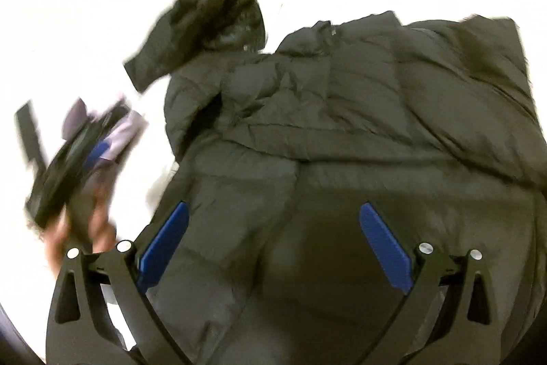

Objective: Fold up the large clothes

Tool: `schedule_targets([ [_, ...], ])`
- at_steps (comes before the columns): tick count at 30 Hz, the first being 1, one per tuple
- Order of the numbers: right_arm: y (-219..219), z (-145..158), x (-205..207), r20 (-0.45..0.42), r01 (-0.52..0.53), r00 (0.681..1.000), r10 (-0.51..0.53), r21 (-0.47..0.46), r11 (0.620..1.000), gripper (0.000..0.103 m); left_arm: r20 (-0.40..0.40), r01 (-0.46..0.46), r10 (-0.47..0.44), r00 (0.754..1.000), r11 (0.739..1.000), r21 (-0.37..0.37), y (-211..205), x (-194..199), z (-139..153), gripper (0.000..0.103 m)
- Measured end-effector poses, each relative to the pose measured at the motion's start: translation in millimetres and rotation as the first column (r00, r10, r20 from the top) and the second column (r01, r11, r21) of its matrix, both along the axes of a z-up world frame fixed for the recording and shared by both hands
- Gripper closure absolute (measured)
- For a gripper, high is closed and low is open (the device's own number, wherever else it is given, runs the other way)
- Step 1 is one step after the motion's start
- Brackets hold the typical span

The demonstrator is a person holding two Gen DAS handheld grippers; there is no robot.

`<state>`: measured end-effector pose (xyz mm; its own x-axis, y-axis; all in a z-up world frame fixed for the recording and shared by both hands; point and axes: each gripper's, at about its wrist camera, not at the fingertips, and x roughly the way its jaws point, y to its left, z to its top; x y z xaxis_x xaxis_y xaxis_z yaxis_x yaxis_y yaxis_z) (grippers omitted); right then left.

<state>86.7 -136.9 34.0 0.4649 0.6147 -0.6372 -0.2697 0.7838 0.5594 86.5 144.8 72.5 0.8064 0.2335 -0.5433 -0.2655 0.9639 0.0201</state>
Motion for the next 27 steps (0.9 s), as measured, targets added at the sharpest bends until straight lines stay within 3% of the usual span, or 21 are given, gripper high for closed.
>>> schedule_targets([
  [1, -10.7, -7.4, -4.1, -0.012, 0.027, 1.0, -0.026, 0.03, 0.999, 0.006, -0.014, 0.027, -0.026, 1.0, 0.999, 0.034, -7.0, 18.4, 6.9, 0.007],
  [3, -20.9, -22.3, 3.9, -0.126, 0.07, 0.99, -0.057, 0.094, 0.993, 0.006, -0.107, 0.09, -0.075, 0.991, 0.985, 0.147, -27.2, 79.4, 12.1, 0.007],
  [4, -23.4, -28.2, 9.5, -0.166, 0.066, 0.985, -0.039, 0.158, 0.985, 0.006, -0.144, 0.117, -0.094, 0.985, 0.979, 0.166, -32.0, 99.8, 8.9, 0.007],
  [7, -30.2, -24.5, 8.3, -0.167, 0.073, 0.985, -0.038, 0.208, 0.975, 0.006, -0.322, 0.184, -0.101, 0.941, 0.954, 0.237, -45.9, 177.8, -22.9, 0.007],
  [9, -32.9, -19.0, 3.8, -0.17, 0.069, 0.985, -0.026, 0.249, 0.966, 0.006, -0.411, 0.186, -0.032, 0.911, 0.922, 0.34, -49.2, 217.7, -53.1, 0.007],
  [11, -32.7, -14.7, 4.2, -0.165, 0.068, 0.986, -0.026, 0.259, 0.964, 0.006, -0.449, 0.169, 0.044, 0.893, 0.89, 0.423, -45.8, 238.9, -75.9, 0.007],
  [14, -36.2, -15.7, 4.2, -0.172, 0.075, 0.985, -0.028, 0.273, 0.959, 0.006, -0.547, 0.148, 0.107, 0.83, 0.903, 0.402, -24.4, 261.0, -109.4, 0.008],
  [15, -36.8, -16.8, 4.2, -0.184, 0.076, 0.983, -0.025, 0.28, 0.957, 0.006, -0.584, 0.157, 0.124, 0.802, 0.9, 0.407, -15.7, 263.7, -123.2, 0.011],
  [16, -34.2, -20.3, 6.5, -0.19, 0.077, 0.981, -0.023, 0.283, 0.956, 0.006, -0.603, 0.156, 0.139, 0.786, 0.899, 0.41, -6.7, 262.3, -131.9, 0.028],
  [17, -33.8, -21.9, 7.3, -0.195, 0.081, 0.98, -0.024, 0.288, 0.954, 0.006, -0.613, 0.142, 0.143, 0.777, 0.909, 0.392, 2.7, 260.2, -136.2, 0.059],
  [18, -33.4, -22.3, 7.4, -0.195, 0.085, 0.98, -0.028, 0.289, 0.954, 0.006, -0.603, 0.089, 0.14, 0.786, 0.939, 0.333, 19.6, 254.9, -133.1, 0.07],
  [20, -33.6, -21.6, 7.3, -0.189, 0.084, 0.982, -0.03, 0.286, 0.955, 0.006, -0.549, 0.005, 0.108, 0.829, 0.98, 0.2, 49.7, 239.2, -116.7, 0.086],
  [21, -34.6, -19.6, 6.6, -0.182, 0.084, 0.983, -0.033, 0.284, 0.955, 0.006, -0.521, -0.015, 0.089, 0.849, 0.989, 0.145, 62.5, 229.7, -106.5, 0.088],
  [24, -35.1, -20.7, 7.6, -0.173, 0.092, 0.984, -0.043, 0.287, 0.954, 0.006, -0.402, -0.029, 0.008, 0.916, 0.998, -0.047, 94.5, 191.8, -70.1, 0.091],
  [26, -34.8, -20.6, 7.6, -0.166, 0.093, 0.985, -0.045, 0.291, 0.952, 0.006, -0.267, 0.036, -0.087, 0.96, 0.981, -0.191, 116.8, 151.9, -41.0, 0.091],
  [27, -33.6, -20.0, 7.4, -0.16, 0.087, 0.986, -0.041, 0.292, 0.952, 0.006, -0.208, 0.072, -0.124, 0.97, 0.968, -0.239, 122.8, 135.6, -29.1, 0.091],
])
